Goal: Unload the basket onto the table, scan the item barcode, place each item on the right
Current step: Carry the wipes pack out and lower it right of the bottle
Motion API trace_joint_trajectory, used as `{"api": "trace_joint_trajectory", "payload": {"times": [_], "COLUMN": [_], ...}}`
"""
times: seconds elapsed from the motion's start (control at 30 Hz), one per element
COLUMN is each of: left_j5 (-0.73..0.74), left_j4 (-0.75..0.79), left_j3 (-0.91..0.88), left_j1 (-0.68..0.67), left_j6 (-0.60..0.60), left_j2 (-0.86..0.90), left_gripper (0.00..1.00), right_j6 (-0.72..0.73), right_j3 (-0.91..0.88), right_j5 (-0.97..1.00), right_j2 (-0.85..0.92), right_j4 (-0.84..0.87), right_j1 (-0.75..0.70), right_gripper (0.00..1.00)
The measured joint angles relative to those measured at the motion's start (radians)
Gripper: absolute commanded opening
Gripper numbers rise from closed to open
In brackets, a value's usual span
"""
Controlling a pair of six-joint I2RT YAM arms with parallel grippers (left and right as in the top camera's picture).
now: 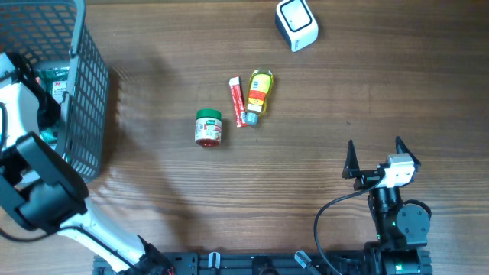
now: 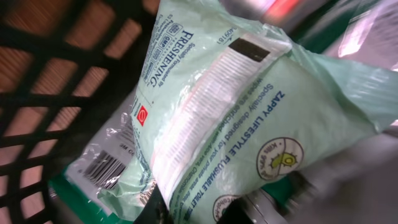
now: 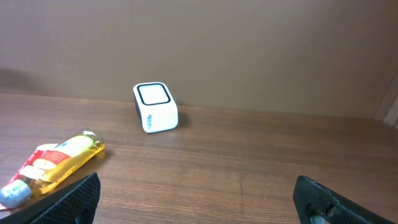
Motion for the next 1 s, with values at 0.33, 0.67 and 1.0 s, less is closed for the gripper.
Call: {"api": "trace_joint_trajectory", "payload": {"times": [0.33,0.67,1.0], "left_j5": [0.006,-0.042,-0.071], "left_j4": [0.017,-0.027,-0.298], "left_j3": [0.0,0.0,0.01], "left_j1": [-0.101,-0.395,-0.89], "left_j6": [-0.034,-0.096,-0.526], "left_j2": [-0.399,-0.738,-0.634], "left_gripper": [0.04,0.04,0.04], "right_j6": [0.0,0.0,0.0], "right_j3": [0.0,0.0,0.0], "right_j5": [0.0,0.0,0.0], "right_j2": [0.0,0.0,0.0], "right_j4": [0.0,0.0,0.0], "right_j1": [0.0,0.0,0.0], "right_gripper": [1.0,1.0,1.0]}}
